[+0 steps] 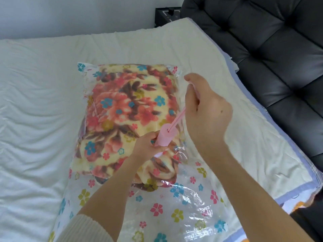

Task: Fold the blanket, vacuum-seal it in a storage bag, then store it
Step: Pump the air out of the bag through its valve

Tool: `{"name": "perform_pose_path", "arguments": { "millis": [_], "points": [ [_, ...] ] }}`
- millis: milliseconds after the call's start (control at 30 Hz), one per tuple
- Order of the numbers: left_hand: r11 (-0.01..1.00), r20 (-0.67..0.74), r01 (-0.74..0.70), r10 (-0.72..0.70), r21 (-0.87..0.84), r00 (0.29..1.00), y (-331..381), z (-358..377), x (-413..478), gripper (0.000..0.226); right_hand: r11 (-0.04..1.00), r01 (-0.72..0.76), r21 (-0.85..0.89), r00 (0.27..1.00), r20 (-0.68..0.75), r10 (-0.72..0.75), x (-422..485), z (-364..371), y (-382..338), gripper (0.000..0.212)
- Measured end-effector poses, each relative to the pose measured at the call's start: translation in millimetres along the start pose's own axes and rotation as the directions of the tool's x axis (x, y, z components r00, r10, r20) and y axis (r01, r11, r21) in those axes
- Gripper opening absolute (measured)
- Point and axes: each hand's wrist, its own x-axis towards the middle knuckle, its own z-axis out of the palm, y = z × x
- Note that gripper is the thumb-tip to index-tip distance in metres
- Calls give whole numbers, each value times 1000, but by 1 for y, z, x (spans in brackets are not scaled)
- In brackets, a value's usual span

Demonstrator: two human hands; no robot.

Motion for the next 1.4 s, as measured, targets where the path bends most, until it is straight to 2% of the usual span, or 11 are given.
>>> {"name": "perform_pose_path", "arguments": {
  "millis": [133,233,367,500,700,800,867,1033,1167,1267,1400],
  "points": [
    [1000,-3,5,-5,3,1000,2,6,-7,29,986,106,-130,957,284,-65,-56,41,7,23],
    [1000,-11,-2,2,-5,1000,-3,4,-6,26,982,175,-74,977,140,-164,-17,8,-2,22],
    [1000,-1,3,-3,5,1000,-2,3,-4,33,1000,13,-25,999,-49,-14,-17,4,-2,26],
    [1000,1,15,-15,20,1000,-1,7,-10,35,964,169,-204,939,332,-94,-55,36,-1,26],
    [1000,-13,9,-9,-5,1000,5,-1,-6,26,998,1,-64,995,-100,-7,-3,-2,-11,25],
    [1000,6,10,-10,20,1000,4,3,-10,22,980,63,-191,955,298,-3,-51,35,-7,23],
    [1000,-8,-6,6,-2,1000,4,4,-13,21,946,195,-260,925,368,-89,-45,29,-7,27],
    [1000,-17,6,-7,-30,1000,9,-4,-12,26,999,51,-19,994,-97,-52,-8,-5,-19,20],
    [1000,3,7,-6,-26,1000,7,0,-17,24,991,84,-106,943,329,-44,-62,38,-4,30],
    [997,-5,19,-19,-80,1000,8,-1,-16,24,971,195,-136,970,177,-170,-30,19,-9,12],
    [996,2,16,-16,-84,1000,13,-7,-14,35,1000,22,-17,999,-38,-23,-12,-1,-21,30]
  ]
}}
